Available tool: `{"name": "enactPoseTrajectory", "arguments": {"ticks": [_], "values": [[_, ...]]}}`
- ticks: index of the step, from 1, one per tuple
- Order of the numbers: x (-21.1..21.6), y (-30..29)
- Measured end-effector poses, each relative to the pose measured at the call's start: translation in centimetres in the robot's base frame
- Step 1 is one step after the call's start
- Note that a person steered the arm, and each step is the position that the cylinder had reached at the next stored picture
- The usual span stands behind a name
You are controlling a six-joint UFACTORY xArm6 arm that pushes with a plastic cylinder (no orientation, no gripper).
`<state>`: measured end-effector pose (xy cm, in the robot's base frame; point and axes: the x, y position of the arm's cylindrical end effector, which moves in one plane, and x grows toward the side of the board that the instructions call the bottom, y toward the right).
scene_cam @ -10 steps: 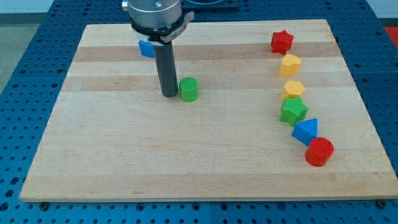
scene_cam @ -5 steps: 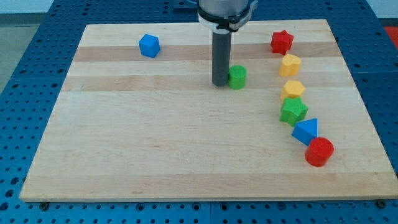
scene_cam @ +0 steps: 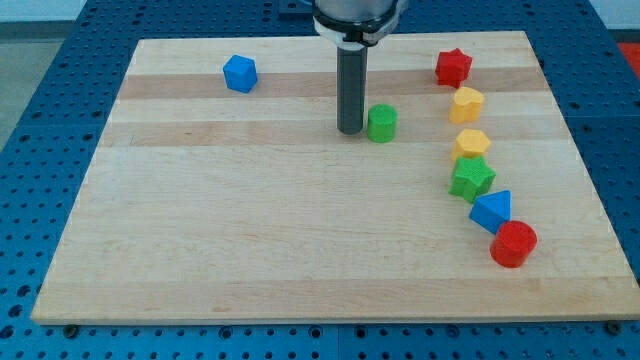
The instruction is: Push the green circle closer to the yellow hexagon
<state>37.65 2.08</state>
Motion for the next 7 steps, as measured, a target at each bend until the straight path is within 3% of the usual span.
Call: {"name": "enactPoseTrajectory", "arguments": {"ticks": [7], "values": [[-0.2,11.0]]}}
